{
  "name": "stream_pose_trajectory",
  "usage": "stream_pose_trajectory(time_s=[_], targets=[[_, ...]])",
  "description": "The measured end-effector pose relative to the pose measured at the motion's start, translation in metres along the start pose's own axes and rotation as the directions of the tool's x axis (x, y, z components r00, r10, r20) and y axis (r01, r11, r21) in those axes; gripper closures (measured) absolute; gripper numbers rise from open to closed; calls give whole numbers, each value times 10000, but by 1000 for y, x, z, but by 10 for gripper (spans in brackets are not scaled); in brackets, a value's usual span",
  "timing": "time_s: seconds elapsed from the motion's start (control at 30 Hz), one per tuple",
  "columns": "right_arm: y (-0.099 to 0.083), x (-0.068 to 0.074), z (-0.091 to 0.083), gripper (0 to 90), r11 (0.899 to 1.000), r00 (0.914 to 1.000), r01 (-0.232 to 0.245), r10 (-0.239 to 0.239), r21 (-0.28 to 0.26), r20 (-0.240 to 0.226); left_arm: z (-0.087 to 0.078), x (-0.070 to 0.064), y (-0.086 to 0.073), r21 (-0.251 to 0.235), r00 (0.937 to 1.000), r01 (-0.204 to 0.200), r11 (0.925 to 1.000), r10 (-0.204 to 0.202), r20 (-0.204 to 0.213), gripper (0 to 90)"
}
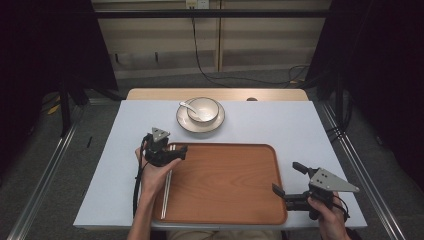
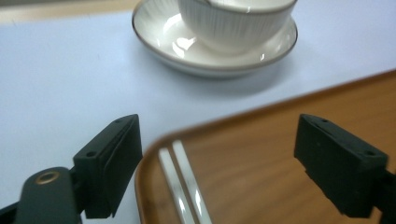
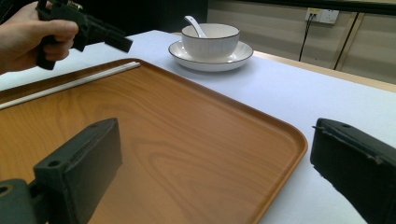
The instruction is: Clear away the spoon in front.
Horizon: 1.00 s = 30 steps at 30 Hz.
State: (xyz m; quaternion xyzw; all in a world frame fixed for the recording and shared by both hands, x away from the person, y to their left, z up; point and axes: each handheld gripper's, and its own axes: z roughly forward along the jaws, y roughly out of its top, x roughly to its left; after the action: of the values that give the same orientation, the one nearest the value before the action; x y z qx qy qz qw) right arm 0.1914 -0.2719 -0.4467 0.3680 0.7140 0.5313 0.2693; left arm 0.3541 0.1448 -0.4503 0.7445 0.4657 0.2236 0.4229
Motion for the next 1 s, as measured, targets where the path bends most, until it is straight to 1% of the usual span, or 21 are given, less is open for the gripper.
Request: stream_pose_trajectory(time_s=[0.03, 0.07, 0.13, 0.2, 0.27, 0.33, 0.37, 0.43, 0.47, 0.5, 0.53, 0.57, 0.6, 0.63, 0.7, 0.73, 0.83, 0.9, 0.93, 0.97, 1.0], targets=[[0, 0, 0, 20, 10000, 10000, -28, 28, -6, 11, 1, 1, 3, 243, 10000, 51, 9997, -52, 5, 164], [0, 0, 0, 20, 10000, 10000, -8, 8, 5, 4, 4, 2, 6, 382, 9995, 316, 9988, -315, -30, 176], [0, 0, 1, 21, 9999, 10000, 12, -13, 101, 45, 7, 5, 8, 151, 9991, 387, 9991, -389, 139, 175], [0, 0, 1, 21, 10000, 10000, -39, 39, -25, 49, 10, 8, 10, 183, 9991, 349, 9992, -353, 250, 162], [0, -1, 1, 21, 10000, 10000, -11, 12, -8, 30, 12, 9, 15, -5, 9988, 453, 9990, -452, 207, 161], [0, -1, 2, 21, 10000, 9999, -57, 57, -17, 98, 13, 11, 21, -182, 9996, 221, 9996, -218, 191, 149], [0, -1, 2, 21, 10000, 10000, -57, 57, -29, 66, 13, 11, 23, -384, 9998, 200, 9991, -197, 87, 148], [0, -1, 2, 21, 10000, 10000, -52, 52, 19, 56, 16, 13, 29, -303, 9995, 234, 9993, -228, 201, 133], [0, -1, 2, 21, 10000, 10000, -80, 80, 12, 34, 17, 13, 31, -178, 9992, 333, 9993, -329, 227, 133], [0, -1, 2, 21, 9999, 9999, -141, 141, 29, 42, 17, 14, 32, -189, 9992, 253, 9995, -247, 300, 155], [0, -1, 2, 23, 9999, 9999, -136, 135, 27, 81, 18, 15, 34, -66, 9990, 238, 9997, -236, 375, 163], [0, -1, 2, 25, 9999, 9999, -132, 132, -2, 103, 20, 15, 35, 20, 9984, 288, 9996, -289, 486, 143], [0, -1, 2, 25, 9999, 9999, -137, 137, 14, 105, 22, 16, 37, 81, 9985, 210, 9997, -214, 509, 144], [0, -1, 2, 25, 9999, 9999, -118, 118, 32, 66, 23, 16, 38, 75, 9990, 108, 9999, -112, 424, 147], [0, 0, 1, 25, 10000, 10000, -81, 81, 51, 9, 25, 14, 40, -98, 9997, 31, 9999, -28, 246, 125], [0, 0, 1, 25, 10000, 10000, -45, 45, 37, -18, 26, 15, 42, -62, 9994, 29, 10000, -27, 332, 142], [0, 0, 1, 25, 10000, 9999, -14, 14, 68, -107, 31, 19, 49, -87, 9998, -95, 9999, 97, 170, 144], [0, 0, 1, 25, 10000, 10000, -16, 16, 70, -85, 32, 24, 55, -158, 10000, -40, 9999, 40, -45, 142], [0, 0, 1, 25, 10000, 10000, -30, 31, 76, -86, 32, 25, 58, -114, 9994, 130, 9999, -134, -327, 170], [0, 0, 1, 25, 10000, 9999, -41, 42, 74, -94, 33, 27, 61, -106, 9991, 104, 9999, -108, -417, 194], [0, 0, 1, 25, 10000, 9999, -21, 22, 62, -119, 35, 29, 64, -250, 9996, 173, 9995, -179, -220, 193]])
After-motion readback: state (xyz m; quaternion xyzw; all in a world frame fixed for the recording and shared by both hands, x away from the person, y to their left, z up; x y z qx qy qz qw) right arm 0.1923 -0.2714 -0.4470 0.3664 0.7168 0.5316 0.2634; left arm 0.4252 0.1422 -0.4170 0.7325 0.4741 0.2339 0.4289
